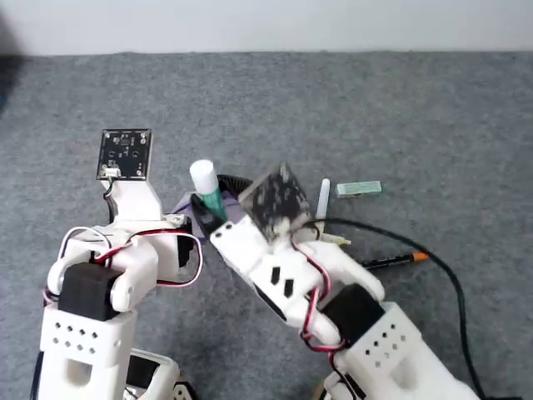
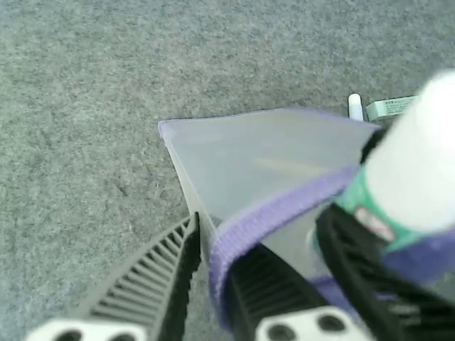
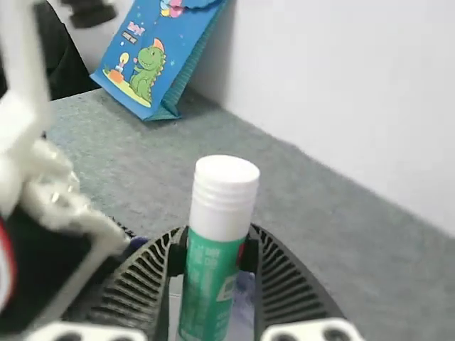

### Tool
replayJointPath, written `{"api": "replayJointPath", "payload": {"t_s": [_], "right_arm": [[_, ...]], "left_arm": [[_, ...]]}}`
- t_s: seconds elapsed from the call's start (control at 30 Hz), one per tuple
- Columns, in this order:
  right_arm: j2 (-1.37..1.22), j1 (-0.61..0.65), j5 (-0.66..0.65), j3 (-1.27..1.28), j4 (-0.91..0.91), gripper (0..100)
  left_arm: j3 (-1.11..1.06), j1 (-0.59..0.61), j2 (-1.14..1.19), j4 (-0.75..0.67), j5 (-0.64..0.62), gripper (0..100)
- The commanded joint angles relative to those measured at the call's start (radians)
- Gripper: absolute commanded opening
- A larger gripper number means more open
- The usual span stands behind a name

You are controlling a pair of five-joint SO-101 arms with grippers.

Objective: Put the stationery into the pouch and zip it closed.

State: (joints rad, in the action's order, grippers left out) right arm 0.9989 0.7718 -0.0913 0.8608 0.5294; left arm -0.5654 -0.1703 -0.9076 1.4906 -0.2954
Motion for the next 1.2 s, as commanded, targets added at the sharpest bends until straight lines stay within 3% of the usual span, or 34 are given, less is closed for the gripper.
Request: {"api": "replayJointPath", "payload": {"t_s": [0.0,0.17,0.37,0.63,0.97,1.17], "right_arm": [[0.082,0.002,-0.066,0.080,-0.074,1.3],[0.128,0.002,-0.101,0.137,-0.125,3.1],[0.134,0.002,-0.112,0.140,-0.120,20.1],[0.130,-0.001,-0.074,0.000,-0.004,14.3],[0.127,-0.338,0.273,-0.247,0.392,14.0],[0.097,-0.492,0.341,-0.253,0.533,14.0]], "left_arm": [[0.035,-0.002,0.008,0.000,-0.032,1],[0.035,-0.003,0.008,0.000,-0.057,1],[0.035,-0.003,0.009,0.000,-0.057,1],[0.035,-0.003,0.008,0.000,-0.057,1],[0.035,-0.003,0.008,0.000,-0.057,1],[0.033,-0.003,0.008,0.000,-0.057,1]]}}
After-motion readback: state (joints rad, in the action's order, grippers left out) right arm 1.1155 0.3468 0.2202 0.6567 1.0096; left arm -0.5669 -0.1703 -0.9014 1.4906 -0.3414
